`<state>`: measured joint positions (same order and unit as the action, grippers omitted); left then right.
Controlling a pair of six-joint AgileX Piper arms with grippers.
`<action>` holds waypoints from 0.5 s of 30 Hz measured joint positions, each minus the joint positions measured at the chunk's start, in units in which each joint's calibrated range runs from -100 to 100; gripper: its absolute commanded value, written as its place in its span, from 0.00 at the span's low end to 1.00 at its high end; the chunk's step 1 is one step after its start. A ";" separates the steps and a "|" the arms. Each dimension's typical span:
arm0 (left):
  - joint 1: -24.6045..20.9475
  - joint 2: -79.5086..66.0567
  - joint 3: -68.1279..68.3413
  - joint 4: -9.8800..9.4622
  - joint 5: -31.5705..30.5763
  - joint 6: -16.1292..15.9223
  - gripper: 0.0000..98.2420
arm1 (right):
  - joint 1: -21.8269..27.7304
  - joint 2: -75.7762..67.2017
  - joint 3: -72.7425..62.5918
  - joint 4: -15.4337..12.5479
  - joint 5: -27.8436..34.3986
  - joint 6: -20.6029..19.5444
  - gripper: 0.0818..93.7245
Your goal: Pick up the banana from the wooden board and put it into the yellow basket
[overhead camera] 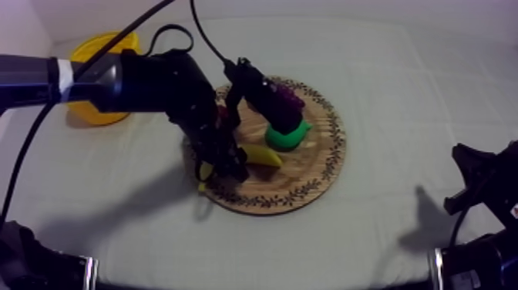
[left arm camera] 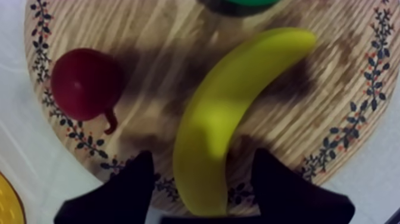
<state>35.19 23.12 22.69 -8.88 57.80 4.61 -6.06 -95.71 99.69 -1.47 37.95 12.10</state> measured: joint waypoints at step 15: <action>1.98 4.93 -5.00 -1.77 6.53 5.15 0.26 | 0.00 0.00 0.00 0.00 0.00 -0.01 0.00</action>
<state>37.17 28.05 17.69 -10.66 64.32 9.75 -6.06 -95.71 99.69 -1.47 37.95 12.09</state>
